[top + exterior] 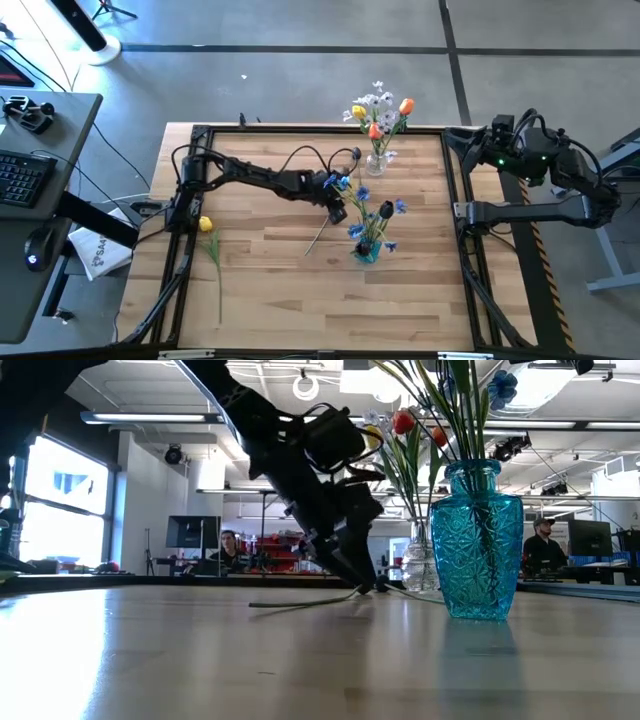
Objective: Sort flowers into vase by color
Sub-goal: Put the black flower into the blue vase
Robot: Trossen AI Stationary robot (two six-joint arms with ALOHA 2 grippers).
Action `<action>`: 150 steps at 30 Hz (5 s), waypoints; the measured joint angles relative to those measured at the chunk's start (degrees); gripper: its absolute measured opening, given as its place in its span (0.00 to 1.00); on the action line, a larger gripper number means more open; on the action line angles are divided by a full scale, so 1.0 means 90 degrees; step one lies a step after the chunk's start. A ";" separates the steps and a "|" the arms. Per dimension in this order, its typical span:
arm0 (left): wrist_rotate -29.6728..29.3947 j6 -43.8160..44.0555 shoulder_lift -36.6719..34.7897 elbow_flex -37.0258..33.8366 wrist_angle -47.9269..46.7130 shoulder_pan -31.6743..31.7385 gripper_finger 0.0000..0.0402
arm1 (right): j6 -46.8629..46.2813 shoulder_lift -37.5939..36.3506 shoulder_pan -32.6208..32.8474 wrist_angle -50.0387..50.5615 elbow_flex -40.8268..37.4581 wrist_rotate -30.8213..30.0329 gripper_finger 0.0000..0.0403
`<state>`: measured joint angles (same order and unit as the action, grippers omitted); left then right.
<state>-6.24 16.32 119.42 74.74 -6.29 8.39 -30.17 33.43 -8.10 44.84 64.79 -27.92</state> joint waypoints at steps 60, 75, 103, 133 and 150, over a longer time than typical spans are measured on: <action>0.0809 -0.1730 -0.1069 -0.0001 -0.0036 0.0552 0.21 | -0.0267 -0.0002 0.0000 0.0041 0.0000 -0.0002 0.49; 0.0115 -0.1775 0.0275 0.0002 0.0673 0.0305 0.36 | -0.0484 -0.0002 0.0000 0.0041 0.0000 0.0000 0.49; 0.1018 -0.0710 -0.2242 -0.0151 -0.0931 0.0359 0.00 | -0.0497 -0.0002 0.0000 0.0041 0.0000 0.0034 0.49; 0.1638 -0.1314 -0.4708 -0.2423 0.5311 -0.0194 0.00 | -0.0143 -0.0002 0.0000 0.0041 0.0000 0.0167 0.49; 0.1633 -0.0933 -0.1507 -0.2179 1.0697 -0.0890 0.00 | -0.0313 -0.0007 0.0000 0.0036 0.0001 0.0232 0.49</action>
<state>8.46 7.92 105.85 55.13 89.98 0.37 -32.99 33.36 -8.10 45.17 64.80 -25.83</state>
